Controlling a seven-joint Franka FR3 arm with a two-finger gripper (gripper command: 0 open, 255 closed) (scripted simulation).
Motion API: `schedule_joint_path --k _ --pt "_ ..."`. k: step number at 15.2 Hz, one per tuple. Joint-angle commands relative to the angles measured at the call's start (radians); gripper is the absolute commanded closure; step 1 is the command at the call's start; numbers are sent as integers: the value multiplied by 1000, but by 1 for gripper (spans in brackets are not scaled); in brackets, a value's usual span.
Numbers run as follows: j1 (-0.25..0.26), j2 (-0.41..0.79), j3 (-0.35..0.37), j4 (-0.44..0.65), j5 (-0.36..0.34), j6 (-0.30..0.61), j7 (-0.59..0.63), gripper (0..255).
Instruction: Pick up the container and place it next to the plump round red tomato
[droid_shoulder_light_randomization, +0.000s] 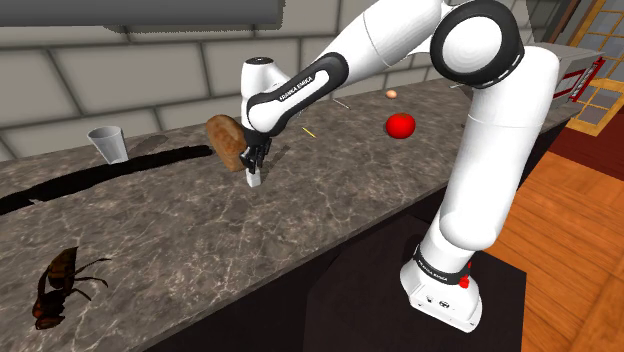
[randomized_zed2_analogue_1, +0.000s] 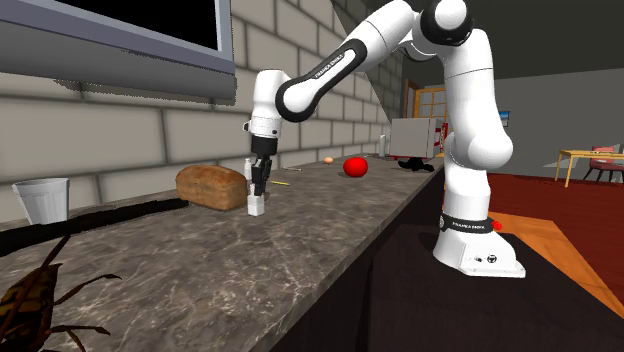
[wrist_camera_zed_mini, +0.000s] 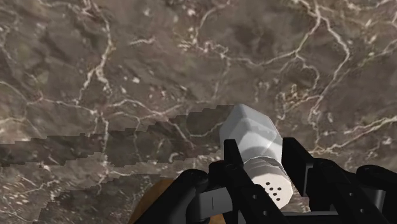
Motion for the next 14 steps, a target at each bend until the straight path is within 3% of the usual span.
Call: schedule_joint_path --k 1,14 --pt "0 0 0 0 0 0 0 255" --pt "-3 -71 4 67 21 -137 -16 255"
